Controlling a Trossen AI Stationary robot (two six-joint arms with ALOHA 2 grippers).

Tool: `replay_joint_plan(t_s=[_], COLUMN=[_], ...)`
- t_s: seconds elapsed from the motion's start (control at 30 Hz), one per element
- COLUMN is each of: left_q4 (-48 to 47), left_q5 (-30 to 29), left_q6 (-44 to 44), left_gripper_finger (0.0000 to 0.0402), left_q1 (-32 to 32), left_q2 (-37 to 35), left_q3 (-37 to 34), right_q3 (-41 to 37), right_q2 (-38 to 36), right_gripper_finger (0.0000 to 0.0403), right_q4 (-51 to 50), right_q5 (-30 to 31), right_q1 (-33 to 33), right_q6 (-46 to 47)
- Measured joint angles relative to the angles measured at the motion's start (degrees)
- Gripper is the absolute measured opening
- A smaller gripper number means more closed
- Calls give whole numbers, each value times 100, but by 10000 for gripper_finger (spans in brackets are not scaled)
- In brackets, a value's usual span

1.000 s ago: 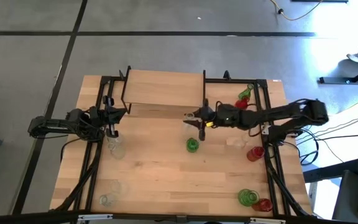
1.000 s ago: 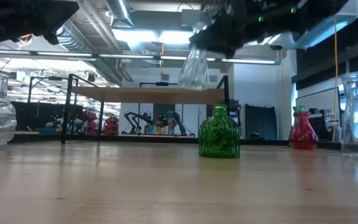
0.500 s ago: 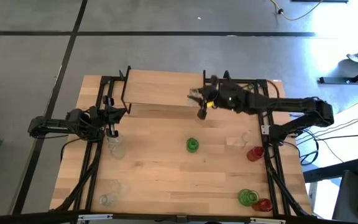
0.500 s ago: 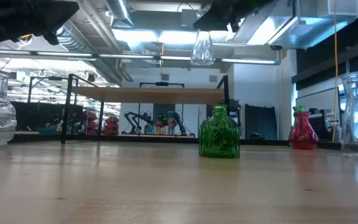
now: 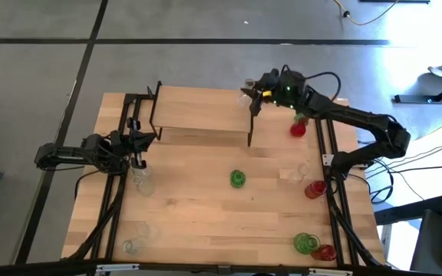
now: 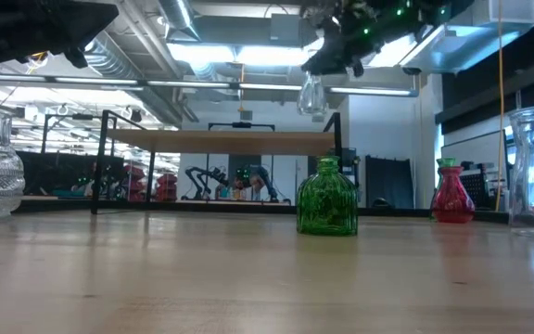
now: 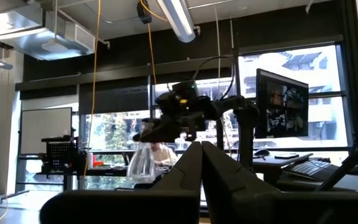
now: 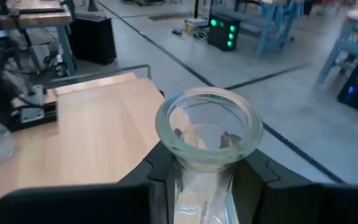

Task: Sort vases onto shelf
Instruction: Put the transparent vase on the shelf

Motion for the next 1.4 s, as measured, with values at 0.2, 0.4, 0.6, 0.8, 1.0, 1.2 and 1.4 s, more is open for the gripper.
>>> replay_joint_plan(t_s=[0.2, 0.4, 0.6, 0.8, 1.0, 1.2, 1.4], left_q4=[2, 0, 0, 0, -2, -2, -2], left_q5=[-1, -2, -2, -5, -7, -15, -15], left_q6=[0, 37, 39, 43, 44, 46, 46], left_gripper_finger=[0, 0, 0, 0, 0, 0, 0], left_q1=[0, 0, -2, 0, 0, -1, 0], left_q2=[1, 0, 0, 0, 1, 0, 0], left_q3=[0, 0, 0, 0, 0, 0, 0], right_q3=[0, 0, -4, -4, -4, -4, 4], right_q2=[291, 519, 729, 891, 899, 972, 1065], right_gripper_finger=[92, 92, 92, 92, 92, 92, 92], right_q4=[238, 410, 583, 539, 505, 506, 559], right_q5=[-87, 50, 83, 82, 69, 54, 22], right_q1=[-169, -166, -248, -356, -390, -381, -381], right_q6=[54, 39, 54, 60, 67, 50, 72])
